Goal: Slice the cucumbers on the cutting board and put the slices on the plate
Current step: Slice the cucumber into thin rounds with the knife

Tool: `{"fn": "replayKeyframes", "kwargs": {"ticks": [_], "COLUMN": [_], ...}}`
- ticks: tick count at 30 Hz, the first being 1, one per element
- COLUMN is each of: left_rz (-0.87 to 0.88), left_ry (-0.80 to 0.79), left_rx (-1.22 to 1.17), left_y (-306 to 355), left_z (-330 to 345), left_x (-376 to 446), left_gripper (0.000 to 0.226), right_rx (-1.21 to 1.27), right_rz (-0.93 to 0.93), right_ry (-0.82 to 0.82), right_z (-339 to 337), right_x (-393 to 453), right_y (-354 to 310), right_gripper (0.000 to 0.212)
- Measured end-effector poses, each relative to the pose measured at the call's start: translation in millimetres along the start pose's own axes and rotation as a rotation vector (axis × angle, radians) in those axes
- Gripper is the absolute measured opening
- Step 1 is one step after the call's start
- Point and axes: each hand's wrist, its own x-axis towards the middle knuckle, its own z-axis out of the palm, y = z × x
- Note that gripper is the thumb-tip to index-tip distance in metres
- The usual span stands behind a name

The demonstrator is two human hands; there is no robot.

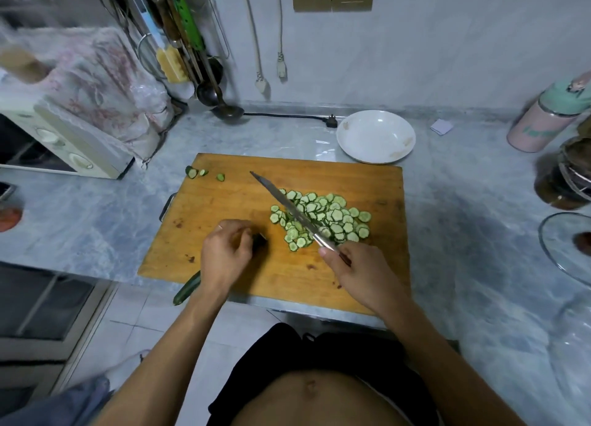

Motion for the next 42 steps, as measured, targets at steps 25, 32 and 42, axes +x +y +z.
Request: {"fn": "replayKeyframes", "kwargs": {"ticks": [25, 32, 42], "left_rz": [0.094, 0.128, 0.142], "left_ry": [-0.155, -0.137, -0.105], "left_rx": [0.499, 0.516, 0.512], "left_y": [-56, -59, -55], "left_z": [33, 34, 36], "left_x": [-30, -31, -31], "left_gripper": [0.034, 0.037, 0.038], "right_rx": [-0.114, -0.112, -0.064], "right_rz": [-0.039, -0.020, 0.067], "right_ry": [-0.146, -0.161, -0.276], "right_z": [50, 49, 47], "right_x": [-13, -12, -3], "right_y": [-45, -46, -52], "right_gripper": [0.048, 0.050, 0.050]}}
